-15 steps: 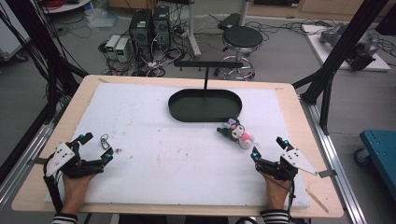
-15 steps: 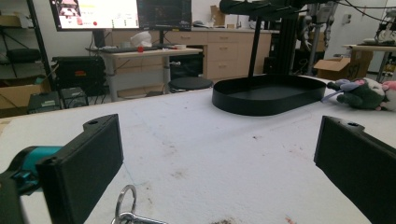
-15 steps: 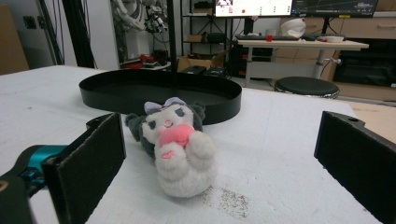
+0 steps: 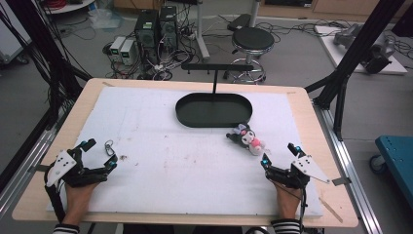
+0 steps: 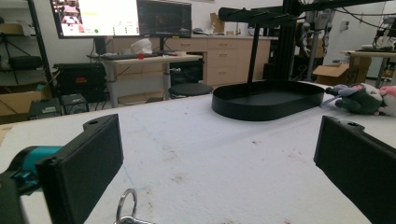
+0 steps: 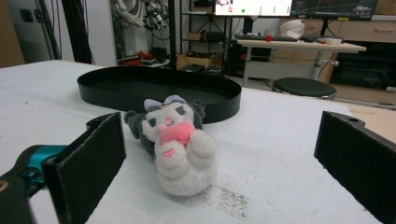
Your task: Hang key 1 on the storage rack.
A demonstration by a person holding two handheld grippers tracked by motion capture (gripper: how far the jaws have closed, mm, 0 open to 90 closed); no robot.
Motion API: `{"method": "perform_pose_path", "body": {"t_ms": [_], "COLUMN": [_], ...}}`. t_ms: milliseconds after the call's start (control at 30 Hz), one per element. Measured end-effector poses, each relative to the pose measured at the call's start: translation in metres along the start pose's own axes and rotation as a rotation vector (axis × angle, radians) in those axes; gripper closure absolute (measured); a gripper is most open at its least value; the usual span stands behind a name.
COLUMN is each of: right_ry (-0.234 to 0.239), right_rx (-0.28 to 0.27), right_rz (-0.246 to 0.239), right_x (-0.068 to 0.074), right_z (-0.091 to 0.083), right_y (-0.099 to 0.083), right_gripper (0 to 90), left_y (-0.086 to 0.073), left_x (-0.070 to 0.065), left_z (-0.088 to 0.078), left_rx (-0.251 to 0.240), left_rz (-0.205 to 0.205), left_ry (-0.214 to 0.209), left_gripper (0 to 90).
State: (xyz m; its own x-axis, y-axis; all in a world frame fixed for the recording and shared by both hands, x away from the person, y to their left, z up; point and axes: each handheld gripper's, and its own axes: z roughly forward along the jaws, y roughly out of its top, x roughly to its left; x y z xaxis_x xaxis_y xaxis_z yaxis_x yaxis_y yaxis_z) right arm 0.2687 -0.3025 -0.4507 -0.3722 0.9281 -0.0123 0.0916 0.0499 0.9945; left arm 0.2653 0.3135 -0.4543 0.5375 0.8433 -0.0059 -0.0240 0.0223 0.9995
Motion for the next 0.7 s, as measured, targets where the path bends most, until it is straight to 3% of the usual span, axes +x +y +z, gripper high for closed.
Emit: {"method": "perform_pose_path", "body": {"t_ms": [233,367,467,700], "right_ry": [0.014,0.011,0.024,0.063], "right_rx": [0.009,0.057,0.06,0.14], "right_rz": [0.011,0.003,0.001,-0.049], "right_x": [-0.002,-0.004,-0.006,-0.01], "right_z": [0.001,0.005,0.006,0.01], "right_y": [0.001,0.006,0.015,0.044], "right_gripper": [1.3,1.3,1.3,1.3], "left_y": [0.0,0.0,0.0,0.0], "left_x": [0.0,0.0,0.0,0.0], "left_z": [0.001,0.001,0.0,0.0], "left_rx": [0.009,0.007,0.007,0.004], "left_rz": [-0.003,-0.009,-0.004,-0.005], "left_ry": [0.001,0.002,0.0,0.001], "left_gripper": [1.7,1.7,1.7,1.7]}}
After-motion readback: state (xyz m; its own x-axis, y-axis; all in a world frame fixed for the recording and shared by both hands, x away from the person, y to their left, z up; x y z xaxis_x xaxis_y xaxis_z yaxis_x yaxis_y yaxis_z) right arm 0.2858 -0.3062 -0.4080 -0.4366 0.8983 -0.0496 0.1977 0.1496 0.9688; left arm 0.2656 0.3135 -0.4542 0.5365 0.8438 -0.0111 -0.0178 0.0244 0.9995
